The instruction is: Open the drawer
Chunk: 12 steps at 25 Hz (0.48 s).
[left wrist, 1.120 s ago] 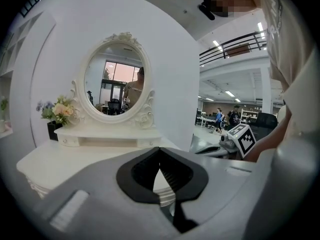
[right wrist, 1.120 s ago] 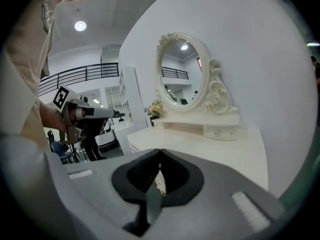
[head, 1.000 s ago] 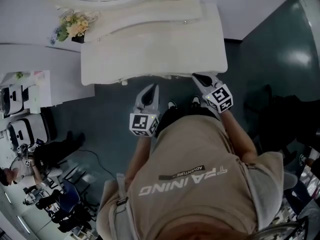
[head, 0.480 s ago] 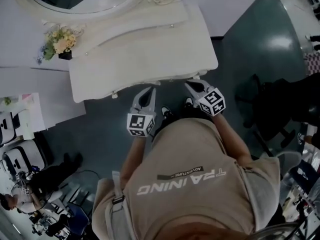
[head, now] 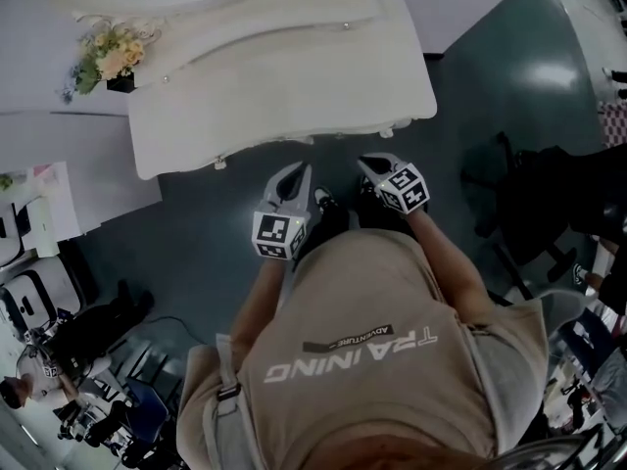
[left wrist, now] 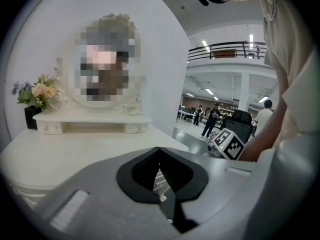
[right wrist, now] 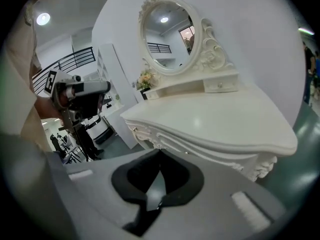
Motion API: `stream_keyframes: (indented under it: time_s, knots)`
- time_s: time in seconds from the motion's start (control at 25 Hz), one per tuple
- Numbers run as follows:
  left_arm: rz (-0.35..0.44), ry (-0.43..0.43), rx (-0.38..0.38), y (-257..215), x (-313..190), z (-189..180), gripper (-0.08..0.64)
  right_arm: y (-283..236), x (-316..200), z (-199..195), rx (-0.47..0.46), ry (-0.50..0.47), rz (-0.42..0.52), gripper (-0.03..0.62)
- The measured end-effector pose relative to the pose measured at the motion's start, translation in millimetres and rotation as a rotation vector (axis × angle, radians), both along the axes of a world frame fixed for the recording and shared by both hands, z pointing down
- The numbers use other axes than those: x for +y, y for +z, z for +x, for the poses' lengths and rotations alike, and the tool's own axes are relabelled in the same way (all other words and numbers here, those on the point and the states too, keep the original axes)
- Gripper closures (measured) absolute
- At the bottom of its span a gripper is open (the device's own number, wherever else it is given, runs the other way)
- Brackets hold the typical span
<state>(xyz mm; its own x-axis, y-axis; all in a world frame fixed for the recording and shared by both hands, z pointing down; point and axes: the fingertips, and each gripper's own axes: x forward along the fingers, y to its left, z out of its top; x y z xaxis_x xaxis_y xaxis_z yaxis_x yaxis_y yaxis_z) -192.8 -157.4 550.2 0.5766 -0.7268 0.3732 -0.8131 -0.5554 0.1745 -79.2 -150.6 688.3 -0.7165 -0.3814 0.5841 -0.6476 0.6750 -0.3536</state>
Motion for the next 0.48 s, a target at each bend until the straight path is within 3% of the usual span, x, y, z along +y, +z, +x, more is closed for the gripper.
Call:
stream_keyframes:
  time_s: [0.28, 0.48]
  knots:
    - [-0.061, -0.006, -0.011, 21, 23, 2, 0.561, 41, -2, -9, 0.058, -0.034, -0.063, 0.589]
    - [-0.061, -0.015, -0.014, 18, 18, 5, 0.561, 70, -17, -11, 0.065, -0.016, -0.111, 0.589]
